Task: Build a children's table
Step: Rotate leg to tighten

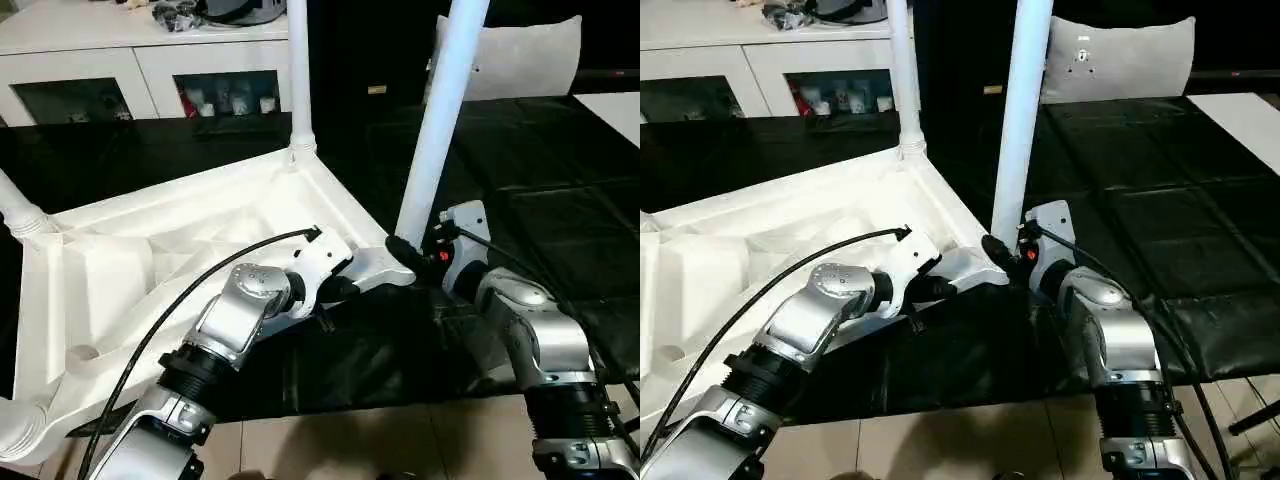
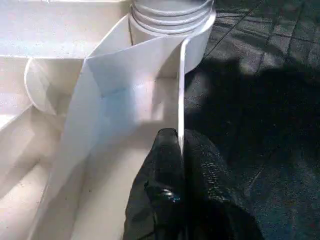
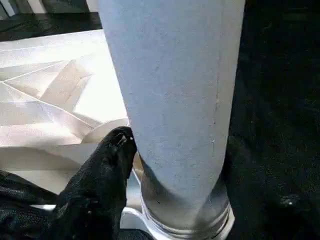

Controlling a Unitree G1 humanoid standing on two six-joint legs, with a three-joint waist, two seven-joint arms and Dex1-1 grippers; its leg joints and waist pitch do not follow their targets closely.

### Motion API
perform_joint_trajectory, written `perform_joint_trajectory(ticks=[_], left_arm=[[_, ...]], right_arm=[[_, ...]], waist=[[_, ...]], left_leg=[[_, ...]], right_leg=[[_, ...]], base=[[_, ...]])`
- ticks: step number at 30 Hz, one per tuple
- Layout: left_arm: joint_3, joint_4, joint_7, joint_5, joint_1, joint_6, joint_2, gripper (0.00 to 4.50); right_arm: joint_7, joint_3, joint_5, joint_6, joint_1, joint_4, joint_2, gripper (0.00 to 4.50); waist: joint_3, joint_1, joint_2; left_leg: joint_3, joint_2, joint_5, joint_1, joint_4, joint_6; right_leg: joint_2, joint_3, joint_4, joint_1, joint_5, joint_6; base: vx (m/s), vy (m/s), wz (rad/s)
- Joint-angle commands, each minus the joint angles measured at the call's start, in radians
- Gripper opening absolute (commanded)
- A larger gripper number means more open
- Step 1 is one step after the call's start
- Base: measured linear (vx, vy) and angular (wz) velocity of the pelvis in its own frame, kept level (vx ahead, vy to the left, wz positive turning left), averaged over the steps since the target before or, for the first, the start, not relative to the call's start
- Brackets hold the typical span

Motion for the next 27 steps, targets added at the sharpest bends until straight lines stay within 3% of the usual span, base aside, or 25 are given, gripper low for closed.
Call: perform_joint_trajectory(ticks=[1, 4, 8, 12, 18, 19, 27], left_arm=[[-0.011, -0.035, 0.006, -0.008, -0.022, -0.048, -0.006, 0.0], [-0.035, -0.027, -0.071, 0.008, -0.011, -0.125, 0.06, 0.0], [-0.048, -0.022, -0.129, 0.009, -0.007, -0.177, 0.103, 0.0], [-0.059, -0.025, -0.262, -0.027, 0.003, -0.283, 0.175, 0.0], [-0.096, -0.039, -0.439, -0.056, 0.008, -0.349, 0.263, 0.0], [-0.097, -0.034, -0.45, -0.056, 0.007, -0.363, 0.268, 0.0], [-0.124, -0.049, -0.587, -0.082, 0.004, -0.399, 0.325, 0.0]], right_arm=[[0.082, 0.068, 0.036, 0.001, 0.016, -0.009, 0.03, 3.2], [0.18, 0.057, 0.062, -0.045, 0.022, -0.004, -0.038, 3.57], [0.272, 0.075, 0.065, -0.047, 0.022, -0.008, -0.107, 4.01], [0.418, 0.104, 0.05, -0.067, 0.014, -0.002, -0.228, 4.23], [0.608, 0.147, 0.079, -0.098, 0.017, -0.025, -0.317, 4.23], [0.629, 0.158, 0.08, -0.105, 0.02, -0.026, -0.328, 4.23], [0.73, 0.181, 0.124, -0.103, 0.023, -0.027, -0.348, 3.52]], waist=[[-0.061, 0.003, -0.017], [-0.064, 0.004, -0.015], [-0.066, 0.006, -0.015], [-0.066, 0.012, -0.016], [-0.066, 0.027, -0.019], [-0.067, 0.028, -0.023], [-0.065, 0.043, -0.023]], left_leg=[[-0.006, 0.021, -0.13, -0.011, -0.065, 0.075], [-0.007, 0.024, -0.13, -0.011, -0.064, 0.08], [-0.005, 0.025, -0.095, -0.015, -0.058, 0.095], [-0.005, 0.029, -0.11, -0.012, -0.058, 0.1], [-0.002, 0.035, -0.103, -0.011, -0.055, 0.111], [-0.002, 0.036, -0.104, -0.01, -0.055, 0.11], [-0.002, 0.037, -0.12, -0.011, -0.057, 0.088]], right_leg=[[-0.052, 0.043, -0.084, 0.062, -0.339, -0.118], [-0.053, 0.045, -0.081, 0.064, -0.322, -0.115], [-0.052, 0.046, -0.07, 0.064, -0.234, -0.157], [-0.054, 0.046, -0.07, 0.063, -0.261, -0.162], [-0.056, 0.048, -0.061, 0.059, -0.234, -0.188], [-0.056, 0.048, -0.062, 0.058, -0.24, -0.187], [-0.059, 0.05, -0.062, 0.058, -0.284, -0.173]], base=[[0.0, 0.0, 0.0], [0.0, 0.0, 0.0], [0.0, 0.0, 0.0], [0.0, 0.0, 0.0], [0.0, 0.0, 0.0], [0.0, 0.0, 0.0], [0.0, 0.0, 0.0]])
